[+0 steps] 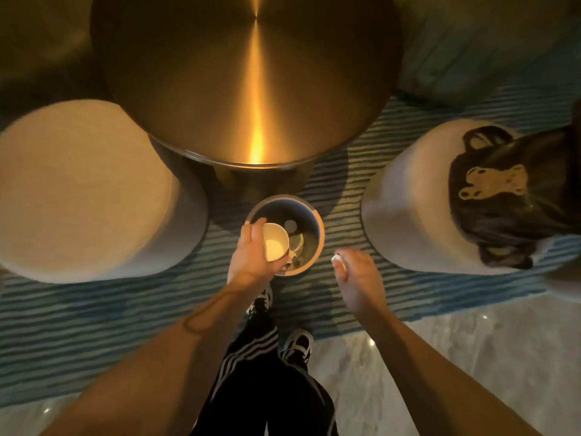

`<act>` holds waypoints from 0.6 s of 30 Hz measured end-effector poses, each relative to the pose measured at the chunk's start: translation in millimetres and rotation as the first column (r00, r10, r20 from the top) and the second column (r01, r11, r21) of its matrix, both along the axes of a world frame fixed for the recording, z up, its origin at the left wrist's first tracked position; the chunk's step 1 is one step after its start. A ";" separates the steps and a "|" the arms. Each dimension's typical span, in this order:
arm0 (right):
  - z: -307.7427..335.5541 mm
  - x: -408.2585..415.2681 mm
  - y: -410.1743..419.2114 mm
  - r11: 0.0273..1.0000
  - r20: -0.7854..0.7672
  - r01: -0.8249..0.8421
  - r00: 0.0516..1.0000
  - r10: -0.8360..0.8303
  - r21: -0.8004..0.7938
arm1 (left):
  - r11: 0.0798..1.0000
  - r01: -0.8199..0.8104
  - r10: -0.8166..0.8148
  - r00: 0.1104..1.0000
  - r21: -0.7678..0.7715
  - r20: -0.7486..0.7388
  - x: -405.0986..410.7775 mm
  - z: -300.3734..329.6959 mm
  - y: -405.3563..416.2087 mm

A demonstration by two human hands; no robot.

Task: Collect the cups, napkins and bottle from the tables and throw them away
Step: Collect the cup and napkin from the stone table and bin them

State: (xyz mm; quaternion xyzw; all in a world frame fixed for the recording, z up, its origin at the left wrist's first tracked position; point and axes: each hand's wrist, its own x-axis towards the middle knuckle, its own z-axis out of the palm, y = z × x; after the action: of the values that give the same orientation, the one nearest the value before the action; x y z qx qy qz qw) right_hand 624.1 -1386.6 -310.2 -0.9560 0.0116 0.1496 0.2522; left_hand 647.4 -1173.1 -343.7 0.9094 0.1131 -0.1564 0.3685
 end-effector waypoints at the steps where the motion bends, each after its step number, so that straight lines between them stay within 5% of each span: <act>1: -8.6 2.2 0.6 1.000 0.020 -0.020 1.000 0.020 -0.005 | 1.000 0.009 -0.009 1.000 0.011 -0.029 4.7 -10.5 0.0; 13: -60.5 52.4 49.3 1.000 0.102 0.019 0.995 -0.017 -0.018 | 0.951 0.079 -0.093 0.995 0.298 0.036 -0.8 -30.5 42.6; 18: -105.4 76.6 64.4 0.998 -0.056 -0.006 0.998 0.003 -0.060 | 0.943 0.055 -0.071 0.997 0.328 0.037 -5.3 -43.0 46.7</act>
State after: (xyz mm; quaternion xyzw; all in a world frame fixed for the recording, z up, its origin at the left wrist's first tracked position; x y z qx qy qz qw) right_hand 700.7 -1322.2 -415.7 -0.9586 0.0211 0.1764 0.2224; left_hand 642.1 -1126.4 -386.7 0.9645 0.0996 -0.1254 0.2100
